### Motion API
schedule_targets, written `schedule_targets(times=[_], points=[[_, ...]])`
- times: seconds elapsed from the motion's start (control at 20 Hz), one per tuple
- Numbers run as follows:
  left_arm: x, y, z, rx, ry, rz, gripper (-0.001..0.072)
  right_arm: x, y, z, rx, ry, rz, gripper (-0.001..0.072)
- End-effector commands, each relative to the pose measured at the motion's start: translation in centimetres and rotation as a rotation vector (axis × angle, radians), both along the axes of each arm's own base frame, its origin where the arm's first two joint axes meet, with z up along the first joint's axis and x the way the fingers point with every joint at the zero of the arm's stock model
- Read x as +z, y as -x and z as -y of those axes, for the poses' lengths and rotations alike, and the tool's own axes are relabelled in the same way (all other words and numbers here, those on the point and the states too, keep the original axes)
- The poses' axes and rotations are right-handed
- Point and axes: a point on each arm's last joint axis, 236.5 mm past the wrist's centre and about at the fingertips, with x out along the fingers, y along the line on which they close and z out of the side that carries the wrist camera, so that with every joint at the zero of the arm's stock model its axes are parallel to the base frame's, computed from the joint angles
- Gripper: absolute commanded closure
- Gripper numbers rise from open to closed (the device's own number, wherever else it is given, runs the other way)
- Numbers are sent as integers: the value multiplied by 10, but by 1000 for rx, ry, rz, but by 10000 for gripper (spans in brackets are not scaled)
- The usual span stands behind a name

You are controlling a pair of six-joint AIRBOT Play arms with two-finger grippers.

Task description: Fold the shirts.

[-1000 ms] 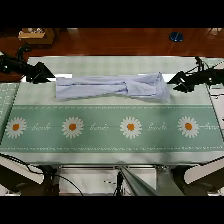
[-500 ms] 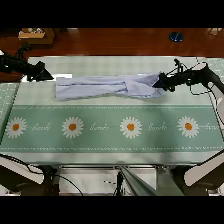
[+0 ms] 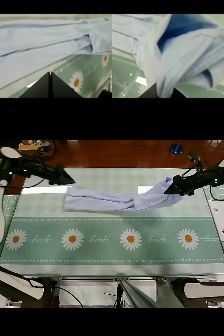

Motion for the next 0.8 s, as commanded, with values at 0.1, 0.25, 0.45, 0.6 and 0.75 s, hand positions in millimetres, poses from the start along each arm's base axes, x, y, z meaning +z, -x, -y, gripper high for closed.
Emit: schedule_targets(times=[0.1,0.25,0.45,0.6,0.75], points=[[4,53,136,-249,29,27,685,48,42,13,-16,102,-1,685],[-6,81,190,-325,29,23,686,63,58,12,-21,115,-3,685],[-35,115,235,-397,16,-45,686,85,79,9,-33,120,-3,685],[-60,135,262,-426,3,-84,686,95,91,18,-74,167,1,685],[-81,143,284,-430,-7,-80,686,102,98,20,-97,180,5,685]])
